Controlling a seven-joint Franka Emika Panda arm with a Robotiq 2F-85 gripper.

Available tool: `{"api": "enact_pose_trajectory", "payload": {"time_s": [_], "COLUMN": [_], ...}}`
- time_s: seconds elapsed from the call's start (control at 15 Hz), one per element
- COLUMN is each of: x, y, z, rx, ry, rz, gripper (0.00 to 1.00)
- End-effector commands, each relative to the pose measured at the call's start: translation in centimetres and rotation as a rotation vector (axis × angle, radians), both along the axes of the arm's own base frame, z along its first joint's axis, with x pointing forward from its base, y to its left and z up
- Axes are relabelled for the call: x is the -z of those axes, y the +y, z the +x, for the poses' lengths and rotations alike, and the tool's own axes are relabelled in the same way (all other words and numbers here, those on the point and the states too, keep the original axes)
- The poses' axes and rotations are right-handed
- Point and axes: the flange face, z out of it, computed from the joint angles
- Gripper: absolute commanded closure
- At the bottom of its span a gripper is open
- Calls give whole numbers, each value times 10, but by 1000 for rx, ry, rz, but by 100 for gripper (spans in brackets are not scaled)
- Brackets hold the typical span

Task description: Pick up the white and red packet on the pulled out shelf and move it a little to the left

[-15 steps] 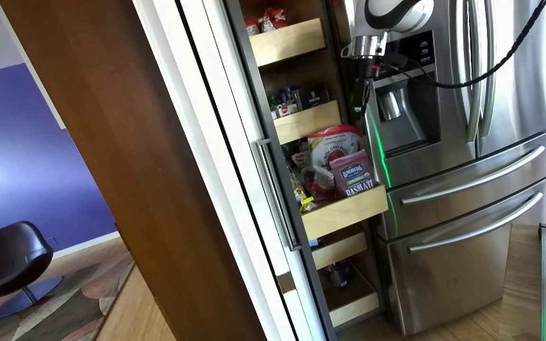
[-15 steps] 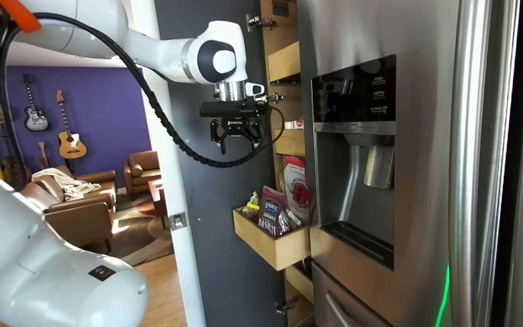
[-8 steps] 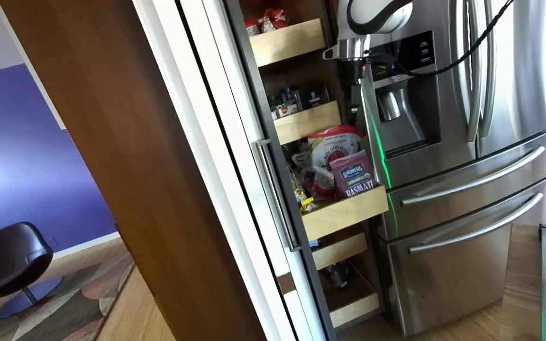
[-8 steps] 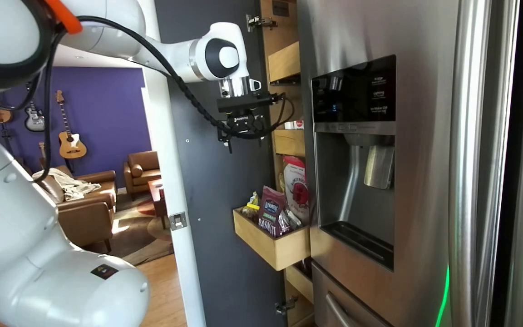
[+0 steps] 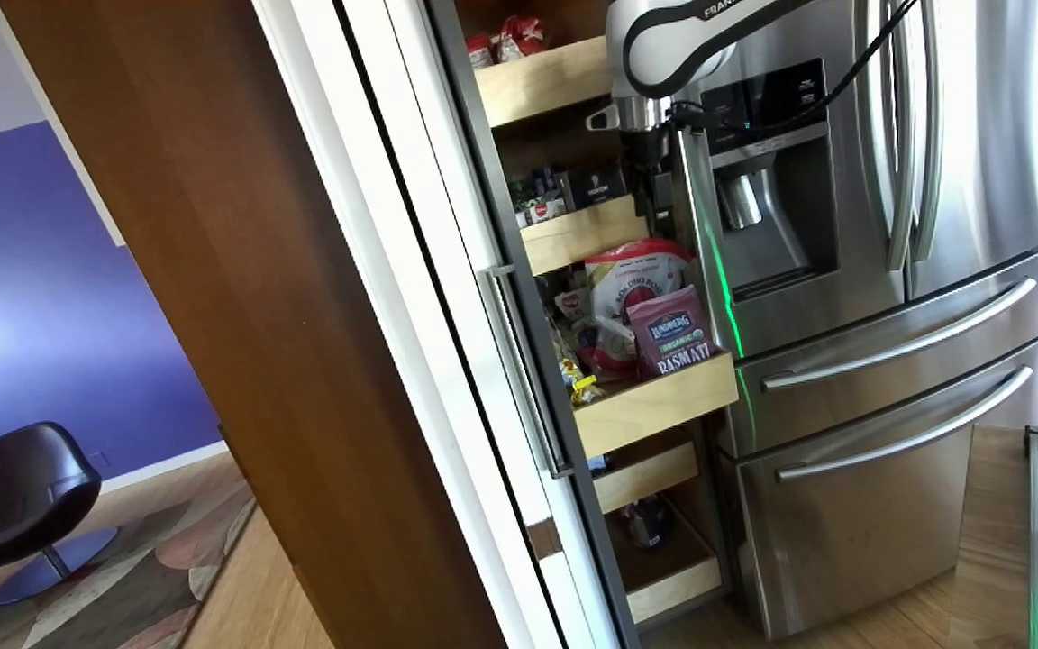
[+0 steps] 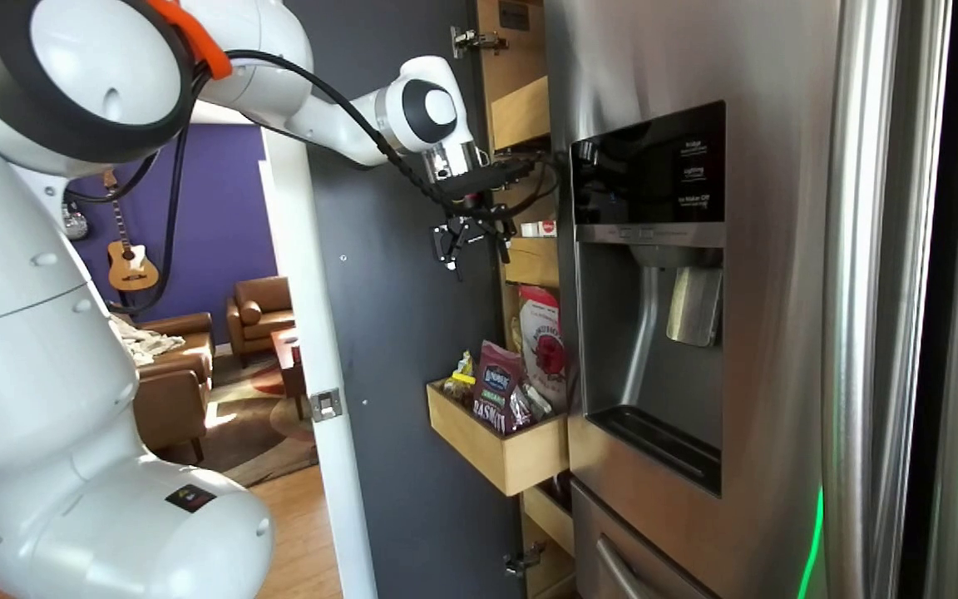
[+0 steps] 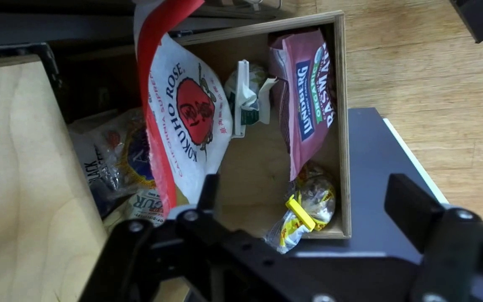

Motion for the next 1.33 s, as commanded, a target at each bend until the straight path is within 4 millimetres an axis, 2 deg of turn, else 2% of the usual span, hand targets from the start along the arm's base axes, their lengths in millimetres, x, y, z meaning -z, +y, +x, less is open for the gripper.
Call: {"api": "enact_pose_trajectory", "payload": {"time_s": [0.0, 0.2, 0.4, 0.67, 1.27], "x": [-1, -2, -1, 21, 66], "y": [0, 4, 20, 30, 18], "z": [0, 5, 15, 35, 76], "rx": [-1, 2, 15, -15, -69], "ry": [-1, -18, -96, -135, -232], "rz": [0, -84, -228, -301, -275], "gripper": [0, 0, 0, 0, 0]}}
